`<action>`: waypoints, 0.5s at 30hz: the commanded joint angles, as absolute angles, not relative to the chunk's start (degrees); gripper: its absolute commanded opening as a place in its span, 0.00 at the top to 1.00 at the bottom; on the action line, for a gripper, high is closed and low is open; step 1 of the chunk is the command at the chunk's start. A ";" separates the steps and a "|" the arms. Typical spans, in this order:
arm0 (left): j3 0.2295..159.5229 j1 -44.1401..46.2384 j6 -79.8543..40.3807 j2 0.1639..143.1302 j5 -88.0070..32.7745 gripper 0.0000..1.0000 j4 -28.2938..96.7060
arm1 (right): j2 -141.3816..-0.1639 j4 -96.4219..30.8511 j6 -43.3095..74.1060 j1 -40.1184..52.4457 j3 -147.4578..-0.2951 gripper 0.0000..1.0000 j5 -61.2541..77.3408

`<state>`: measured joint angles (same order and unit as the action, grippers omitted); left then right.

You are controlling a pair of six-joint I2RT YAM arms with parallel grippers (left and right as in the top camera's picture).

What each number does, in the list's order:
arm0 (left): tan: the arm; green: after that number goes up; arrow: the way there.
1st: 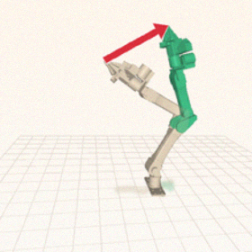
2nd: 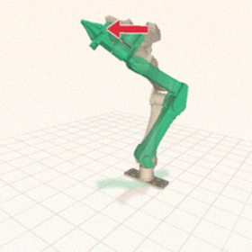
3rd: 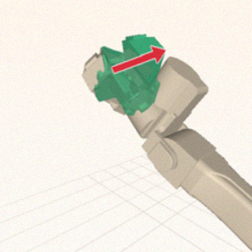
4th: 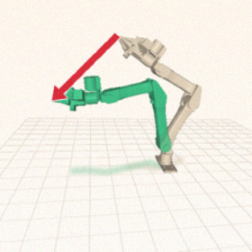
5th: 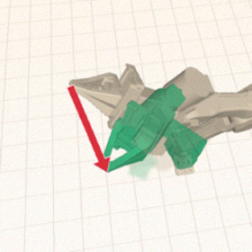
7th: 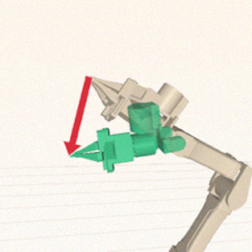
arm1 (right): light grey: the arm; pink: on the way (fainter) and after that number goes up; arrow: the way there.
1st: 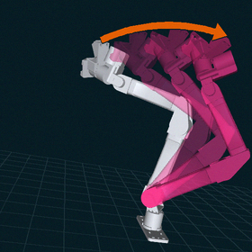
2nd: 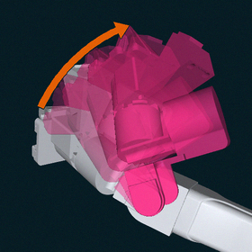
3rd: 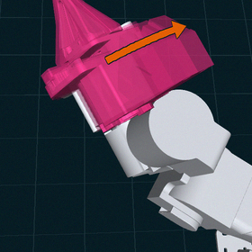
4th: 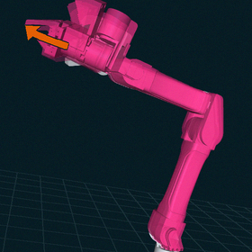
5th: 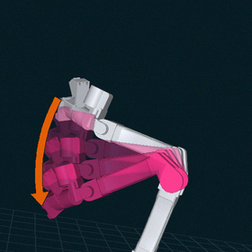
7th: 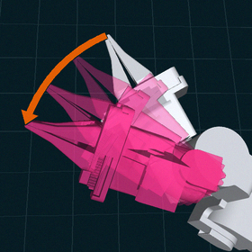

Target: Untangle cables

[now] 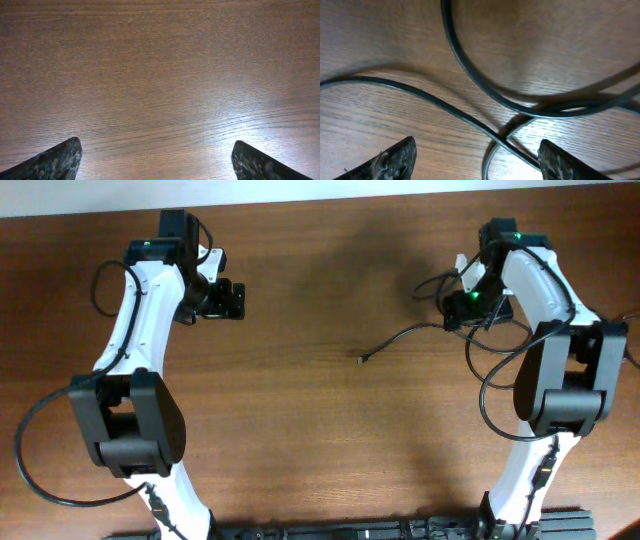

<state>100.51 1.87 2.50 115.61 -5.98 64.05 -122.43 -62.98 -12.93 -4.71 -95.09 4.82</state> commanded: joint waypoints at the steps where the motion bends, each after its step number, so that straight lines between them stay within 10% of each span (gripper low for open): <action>1: 101.10 2.09 2.15 113.75 -6.61 0.04 63.94 | -123.28 -60.62 -13.45 -4.45 -91.07 0.23 8.47; 8: 101.10 2.09 2.15 113.75 -6.59 0.04 63.92 | -123.28 -55.86 -13.06 -4.45 -86.19 0.26 9.06; 11: 101.10 2.09 2.15 113.75 -6.59 0.04 63.72 | -123.28 -55.70 -13.06 -4.47 -85.25 0.50 9.06; 15: 101.10 2.09 2.15 113.75 -6.59 0.04 63.75 | -123.28 -56.21 -12.78 -4.47 -85.23 0.57 9.02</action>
